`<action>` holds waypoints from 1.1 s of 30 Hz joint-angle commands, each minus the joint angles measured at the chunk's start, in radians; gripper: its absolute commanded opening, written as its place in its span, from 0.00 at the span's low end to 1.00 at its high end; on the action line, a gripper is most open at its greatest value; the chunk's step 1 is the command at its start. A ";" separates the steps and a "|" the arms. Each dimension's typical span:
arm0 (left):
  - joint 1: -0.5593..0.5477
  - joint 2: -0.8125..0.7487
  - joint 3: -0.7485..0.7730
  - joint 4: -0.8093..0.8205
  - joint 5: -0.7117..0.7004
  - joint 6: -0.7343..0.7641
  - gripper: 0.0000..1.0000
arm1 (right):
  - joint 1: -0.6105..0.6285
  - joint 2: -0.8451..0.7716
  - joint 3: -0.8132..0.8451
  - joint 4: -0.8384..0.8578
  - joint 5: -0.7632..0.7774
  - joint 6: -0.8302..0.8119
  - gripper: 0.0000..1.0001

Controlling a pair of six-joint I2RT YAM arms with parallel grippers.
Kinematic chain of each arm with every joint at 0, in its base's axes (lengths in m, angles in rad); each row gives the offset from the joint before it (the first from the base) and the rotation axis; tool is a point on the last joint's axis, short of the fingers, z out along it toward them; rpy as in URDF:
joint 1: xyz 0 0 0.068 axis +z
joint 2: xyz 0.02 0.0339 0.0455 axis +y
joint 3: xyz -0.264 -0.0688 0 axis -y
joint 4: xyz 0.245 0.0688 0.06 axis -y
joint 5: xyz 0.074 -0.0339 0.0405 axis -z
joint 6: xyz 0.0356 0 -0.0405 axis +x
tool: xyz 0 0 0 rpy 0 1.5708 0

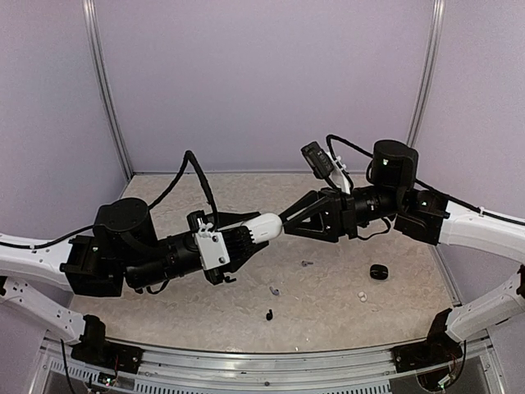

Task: Insert the wireless bluetooth earbuds into the charging case
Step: Pass from the left arm to the right

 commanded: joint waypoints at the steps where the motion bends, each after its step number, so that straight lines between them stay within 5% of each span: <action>1: -0.019 0.014 -0.011 0.056 -0.034 0.042 0.15 | 0.013 0.015 0.012 0.073 -0.040 0.046 0.44; 12: -0.026 0.036 -0.020 0.070 -0.069 0.078 0.16 | 0.043 0.034 0.014 0.090 -0.040 0.052 0.30; 25: -0.034 0.047 -0.027 0.084 -0.088 0.104 0.20 | 0.067 0.063 0.007 0.104 -0.064 0.076 0.36; 33: -0.034 0.049 -0.032 0.084 -0.100 0.101 0.25 | 0.072 0.069 0.019 0.085 -0.061 0.058 0.26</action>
